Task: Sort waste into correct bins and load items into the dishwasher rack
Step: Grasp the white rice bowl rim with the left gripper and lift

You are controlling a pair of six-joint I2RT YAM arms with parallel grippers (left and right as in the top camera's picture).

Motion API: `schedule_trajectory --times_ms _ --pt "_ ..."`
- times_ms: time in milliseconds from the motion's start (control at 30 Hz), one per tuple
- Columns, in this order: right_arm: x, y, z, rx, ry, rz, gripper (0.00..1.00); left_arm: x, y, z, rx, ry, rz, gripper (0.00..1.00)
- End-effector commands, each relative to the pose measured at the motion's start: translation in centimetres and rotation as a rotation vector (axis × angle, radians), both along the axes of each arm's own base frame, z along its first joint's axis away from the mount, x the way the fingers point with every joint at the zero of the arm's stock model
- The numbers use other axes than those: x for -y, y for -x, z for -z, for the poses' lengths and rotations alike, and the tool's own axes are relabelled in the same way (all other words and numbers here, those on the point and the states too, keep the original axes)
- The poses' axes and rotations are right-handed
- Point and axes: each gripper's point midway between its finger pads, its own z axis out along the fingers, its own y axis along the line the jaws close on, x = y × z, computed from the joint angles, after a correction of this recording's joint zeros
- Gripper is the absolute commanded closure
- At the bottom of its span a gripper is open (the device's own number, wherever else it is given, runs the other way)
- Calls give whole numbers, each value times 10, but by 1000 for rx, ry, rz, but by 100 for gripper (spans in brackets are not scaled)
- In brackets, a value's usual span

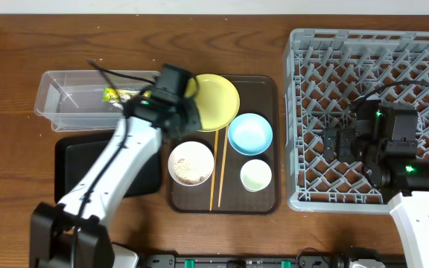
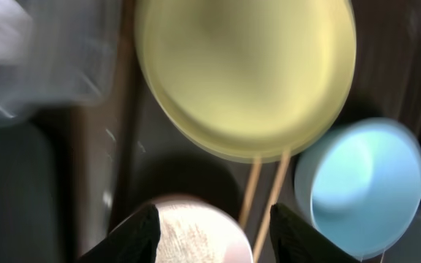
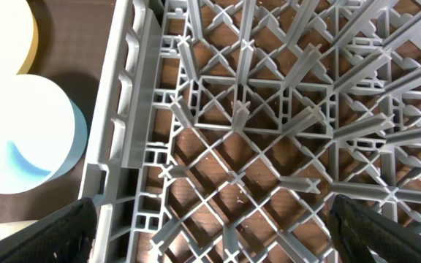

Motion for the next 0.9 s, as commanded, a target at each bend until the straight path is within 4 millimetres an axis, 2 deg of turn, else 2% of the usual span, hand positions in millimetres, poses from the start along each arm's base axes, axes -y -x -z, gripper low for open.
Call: schedule_trajectory --times_ms 0,233,433,467,567,633,867 --pt "-5 -3 -10 25 4 -28 1 17 22 28 -91 -49 96 49" --pt "-5 -3 -9 22 2 -29 1 51 52 63 -195 -108 217 50" --pt "-5 -3 -9 22 2 -30 1 58 73 86 -283 -156 242 60" --pt "-5 -3 -9 22 2 -30 1 59 75 88 -291 -162 248 62" --pt "-5 -3 -9 22 2 -30 1 59 77 89 -297 -166 253 80" --pt "-5 -3 -9 21 2 -29 1 59 77 89 -296 -166 253 86" --pt "-5 -3 -9 21 2 -29 1 56 79 89 -305 -179 251 94"
